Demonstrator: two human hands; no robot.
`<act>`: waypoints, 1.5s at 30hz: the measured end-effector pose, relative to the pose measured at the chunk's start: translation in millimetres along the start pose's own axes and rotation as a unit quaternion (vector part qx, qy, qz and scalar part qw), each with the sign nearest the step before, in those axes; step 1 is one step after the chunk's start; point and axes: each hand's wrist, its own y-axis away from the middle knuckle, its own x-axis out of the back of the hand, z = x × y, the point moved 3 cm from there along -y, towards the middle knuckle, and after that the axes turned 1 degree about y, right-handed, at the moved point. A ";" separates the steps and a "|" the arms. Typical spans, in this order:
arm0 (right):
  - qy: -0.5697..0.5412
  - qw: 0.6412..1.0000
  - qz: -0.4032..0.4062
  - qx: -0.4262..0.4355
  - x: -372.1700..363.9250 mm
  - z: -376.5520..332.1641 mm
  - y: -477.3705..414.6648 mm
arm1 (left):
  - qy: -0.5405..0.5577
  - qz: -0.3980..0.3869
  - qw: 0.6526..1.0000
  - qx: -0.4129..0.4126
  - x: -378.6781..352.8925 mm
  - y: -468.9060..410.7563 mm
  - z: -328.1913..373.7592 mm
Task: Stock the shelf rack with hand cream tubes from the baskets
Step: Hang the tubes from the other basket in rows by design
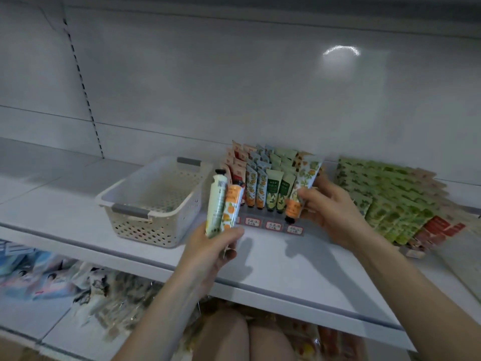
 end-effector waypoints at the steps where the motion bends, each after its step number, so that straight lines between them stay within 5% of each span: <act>1: -0.006 1.000 0.009 -0.006 0.6 4.7 5.1 | 0.007 0.014 1.000 0.003 0.1 0.7 -8.4; 17: 0.003 0.995 -0.077 -0.070 -27.9 41.0 16.5 | -0.033 0.011 0.999 -0.015 -0.9 -2.9 -40.7; 21: 0.170 0.984 -0.031 0.035 -28.6 24.9 0.2 | -0.080 0.050 0.995 -0.032 13.7 -7.7 -46.6; 27: 0.344 0.915 0.104 0.180 -39.2 18.2 -50.3 | -0.087 0.054 0.994 -0.043 28.3 -11.1 -50.9; 45: 0.399 0.911 0.047 0.091 -67.6 41.5 -84.9 | -0.028 0.040 0.997 -0.055 36.6 -17.5 -45.5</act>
